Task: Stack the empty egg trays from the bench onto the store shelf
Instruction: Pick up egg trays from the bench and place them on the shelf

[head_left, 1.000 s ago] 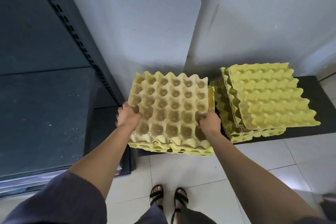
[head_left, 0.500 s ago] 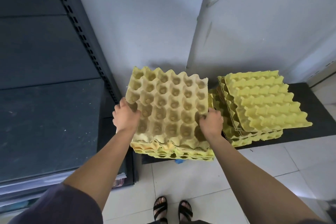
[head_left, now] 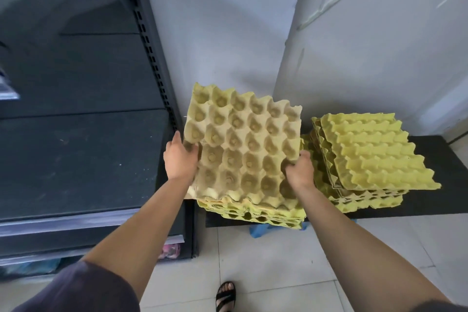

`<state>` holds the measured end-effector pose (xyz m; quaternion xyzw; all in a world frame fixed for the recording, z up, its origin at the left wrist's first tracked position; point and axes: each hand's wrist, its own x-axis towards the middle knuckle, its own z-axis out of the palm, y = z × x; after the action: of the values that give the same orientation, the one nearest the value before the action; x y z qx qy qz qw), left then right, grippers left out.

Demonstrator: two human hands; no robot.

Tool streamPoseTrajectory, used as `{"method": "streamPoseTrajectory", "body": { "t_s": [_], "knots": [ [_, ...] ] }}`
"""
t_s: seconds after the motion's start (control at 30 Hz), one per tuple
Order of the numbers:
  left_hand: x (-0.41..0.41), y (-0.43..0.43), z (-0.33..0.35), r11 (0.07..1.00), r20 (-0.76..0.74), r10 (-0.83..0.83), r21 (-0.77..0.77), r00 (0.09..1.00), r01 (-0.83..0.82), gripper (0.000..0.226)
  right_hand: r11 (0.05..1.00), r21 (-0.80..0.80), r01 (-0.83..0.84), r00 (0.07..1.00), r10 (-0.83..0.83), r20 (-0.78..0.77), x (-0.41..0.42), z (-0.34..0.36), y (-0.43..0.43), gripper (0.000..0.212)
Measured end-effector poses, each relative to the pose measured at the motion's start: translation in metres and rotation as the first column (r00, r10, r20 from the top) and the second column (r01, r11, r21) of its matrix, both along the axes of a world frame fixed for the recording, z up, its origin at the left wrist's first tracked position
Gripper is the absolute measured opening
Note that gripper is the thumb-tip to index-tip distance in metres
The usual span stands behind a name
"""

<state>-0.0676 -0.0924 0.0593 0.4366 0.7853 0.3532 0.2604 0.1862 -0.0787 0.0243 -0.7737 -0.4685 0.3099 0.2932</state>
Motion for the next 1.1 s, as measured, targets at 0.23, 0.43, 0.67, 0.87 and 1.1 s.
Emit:
{"method": "streamPoseTrajectory", "body": {
  "t_s": [0.23,0.43,0.67,0.87,1.1],
  "knots": [
    [-0.005,-0.031,0.011,0.997,-0.004,0.08,0.001,0.997,-0.08,0.043,0.994,0.078,-0.082,0.996,0.085,-0.036,-0.011,0.021,-0.016,0.034],
    [-0.054,-0.059,0.032,0.991,-0.013,0.104,0.081,0.995,-0.102,0.044,0.963,0.144,-0.228,0.973,0.229,0.008,-0.047,0.043,-0.025,0.036],
    [-0.148,-0.095,0.052,0.986,-0.28,0.142,-0.04,0.949,-0.16,0.063,0.93,0.251,-0.268,0.956,0.29,-0.053,-0.154,0.057,-0.03,0.039],
    [-0.211,-0.116,0.034,0.971,-0.624,-0.231,-0.102,0.746,0.216,0.054,0.943,0.193,-0.271,0.955,0.289,-0.073,-0.267,0.041,-0.039,0.036],
    [-0.22,-0.13,0.003,0.84,-0.648,-0.535,-0.343,0.542,0.419,0.055,0.957,0.075,-0.279,0.945,0.288,-0.155,-0.281,0.027,-0.036,0.037]
  ]
}}
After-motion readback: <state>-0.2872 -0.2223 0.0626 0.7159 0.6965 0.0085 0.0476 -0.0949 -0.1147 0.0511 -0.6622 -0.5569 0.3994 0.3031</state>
